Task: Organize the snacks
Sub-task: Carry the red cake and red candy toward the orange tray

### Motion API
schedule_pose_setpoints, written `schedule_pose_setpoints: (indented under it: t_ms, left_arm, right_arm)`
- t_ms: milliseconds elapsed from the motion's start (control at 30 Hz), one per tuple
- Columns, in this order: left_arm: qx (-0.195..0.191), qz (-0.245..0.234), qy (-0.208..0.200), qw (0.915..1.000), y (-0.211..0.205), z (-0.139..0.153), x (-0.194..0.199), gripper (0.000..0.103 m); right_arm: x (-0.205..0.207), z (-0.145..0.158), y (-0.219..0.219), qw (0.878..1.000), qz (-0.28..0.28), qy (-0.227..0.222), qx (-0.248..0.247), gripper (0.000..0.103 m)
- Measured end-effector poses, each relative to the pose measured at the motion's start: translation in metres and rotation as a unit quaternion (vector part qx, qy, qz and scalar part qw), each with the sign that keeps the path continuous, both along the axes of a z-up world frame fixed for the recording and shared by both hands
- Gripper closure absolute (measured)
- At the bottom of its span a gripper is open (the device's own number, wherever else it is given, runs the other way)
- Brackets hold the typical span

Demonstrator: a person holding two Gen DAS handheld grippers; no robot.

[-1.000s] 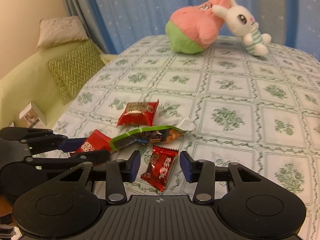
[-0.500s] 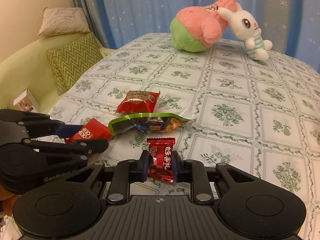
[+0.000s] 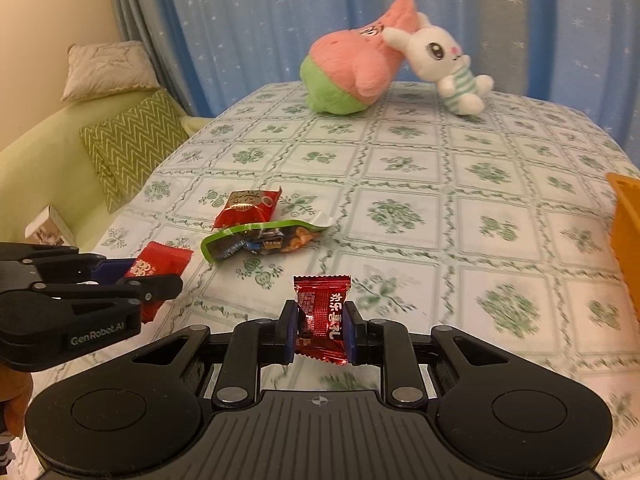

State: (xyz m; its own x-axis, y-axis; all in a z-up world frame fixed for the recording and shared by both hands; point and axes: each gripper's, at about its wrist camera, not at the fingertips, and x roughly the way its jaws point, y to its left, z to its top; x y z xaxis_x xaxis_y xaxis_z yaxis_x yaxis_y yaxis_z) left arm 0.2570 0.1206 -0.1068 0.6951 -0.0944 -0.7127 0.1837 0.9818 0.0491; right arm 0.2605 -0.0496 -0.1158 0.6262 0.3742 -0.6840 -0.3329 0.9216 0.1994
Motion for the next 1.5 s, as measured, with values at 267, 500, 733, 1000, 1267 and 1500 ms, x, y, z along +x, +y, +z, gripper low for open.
schedule_pose_setpoints:
  t_ms: [267,500,733,1000,1267,1500]
  left_arm:
    - [-0.024,0.013,-0.005,0.9996,-0.032,0.037,-0.045,0.079]
    - [-0.046,0.013,-0.009,0.9988,-0.062,0.063,-0.082,0.079]
    - [-0.059,0.002,-0.010,0.9982,-0.091,0.081,-0.113,0.079]
    - [-0.062,-0.010,-0.019,0.9978,-0.121,0.098,-0.136,0.079]
    - [-0.062,-0.028,-0.022,0.9974,-0.149,0.107,-0.147,0.079]
    - [-0.060,-0.045,-0.021,0.9970,-0.170,0.110,-0.150,0.079]
  right_arm:
    - [-0.044,0.030,-0.034,1.000,-0.018,-0.007,0.004,0.080]
    - [-0.082,0.058,-0.066,0.999,-0.041,-0.012,0.009,0.080]
    - [-0.115,0.081,-0.096,0.998,-0.062,-0.023,0.009,0.080]
    - [-0.142,0.100,-0.129,0.996,-0.080,-0.038,0.005,0.080]
    - [-0.159,0.108,-0.161,0.994,-0.103,-0.044,0.008,0.080]
    - [-0.165,0.111,-0.184,0.992,-0.120,-0.046,0.013,0.080]
